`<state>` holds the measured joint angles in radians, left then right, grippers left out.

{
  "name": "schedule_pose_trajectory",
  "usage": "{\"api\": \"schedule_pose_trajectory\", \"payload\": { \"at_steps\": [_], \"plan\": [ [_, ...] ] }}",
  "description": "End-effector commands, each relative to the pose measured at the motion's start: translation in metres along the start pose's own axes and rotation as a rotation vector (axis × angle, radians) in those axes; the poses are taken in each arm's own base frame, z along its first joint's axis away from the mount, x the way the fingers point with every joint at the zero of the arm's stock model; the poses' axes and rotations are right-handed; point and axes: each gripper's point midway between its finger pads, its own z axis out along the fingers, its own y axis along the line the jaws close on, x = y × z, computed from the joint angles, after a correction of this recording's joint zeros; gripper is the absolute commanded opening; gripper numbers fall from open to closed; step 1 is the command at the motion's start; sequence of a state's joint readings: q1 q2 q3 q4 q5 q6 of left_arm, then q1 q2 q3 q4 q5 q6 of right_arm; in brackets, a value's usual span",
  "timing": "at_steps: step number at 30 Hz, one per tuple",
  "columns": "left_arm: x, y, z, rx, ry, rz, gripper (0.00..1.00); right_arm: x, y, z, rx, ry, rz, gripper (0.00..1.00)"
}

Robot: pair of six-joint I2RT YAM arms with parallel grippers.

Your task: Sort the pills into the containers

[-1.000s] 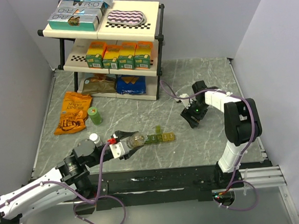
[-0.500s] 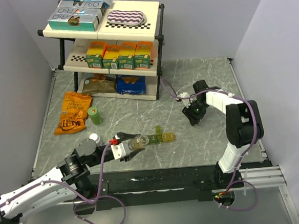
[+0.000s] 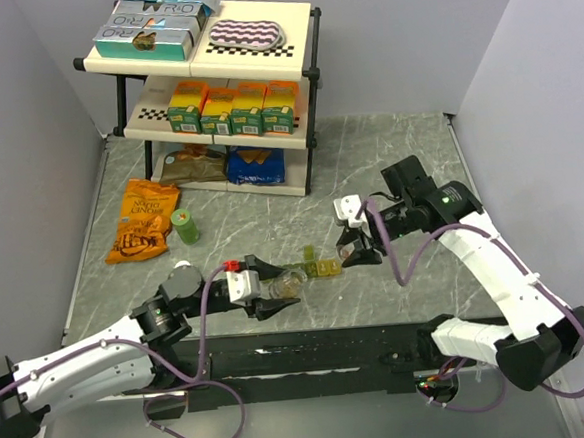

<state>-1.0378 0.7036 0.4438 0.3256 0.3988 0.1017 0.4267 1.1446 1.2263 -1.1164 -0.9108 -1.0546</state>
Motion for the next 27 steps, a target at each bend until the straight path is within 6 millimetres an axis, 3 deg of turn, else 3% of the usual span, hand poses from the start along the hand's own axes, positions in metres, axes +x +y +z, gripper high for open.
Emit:
{"api": "schedule_pose_trajectory", "payload": {
  "at_steps": [1,7,16,27],
  "plan": [
    [-0.025,-0.011,0.012,0.083,-0.057,-0.036,0.01,-0.049,0.039,-0.002,-0.161,-0.144,-0.104,0.19],
    [-0.024,-0.009,0.017,0.083,-0.028,-0.077,0.01,-0.073,0.048,-0.007,-0.170,-0.160,-0.170,0.18],
    [-0.016,-0.016,0.028,0.128,0.030,-0.187,0.01,-0.088,0.054,0.003,-0.223,-0.114,-0.242,0.18],
    [-0.015,-0.021,0.031,0.154,0.056,-0.233,0.01,-0.082,0.062,0.027,-0.284,-0.022,-0.297,0.18]
  ]
}}
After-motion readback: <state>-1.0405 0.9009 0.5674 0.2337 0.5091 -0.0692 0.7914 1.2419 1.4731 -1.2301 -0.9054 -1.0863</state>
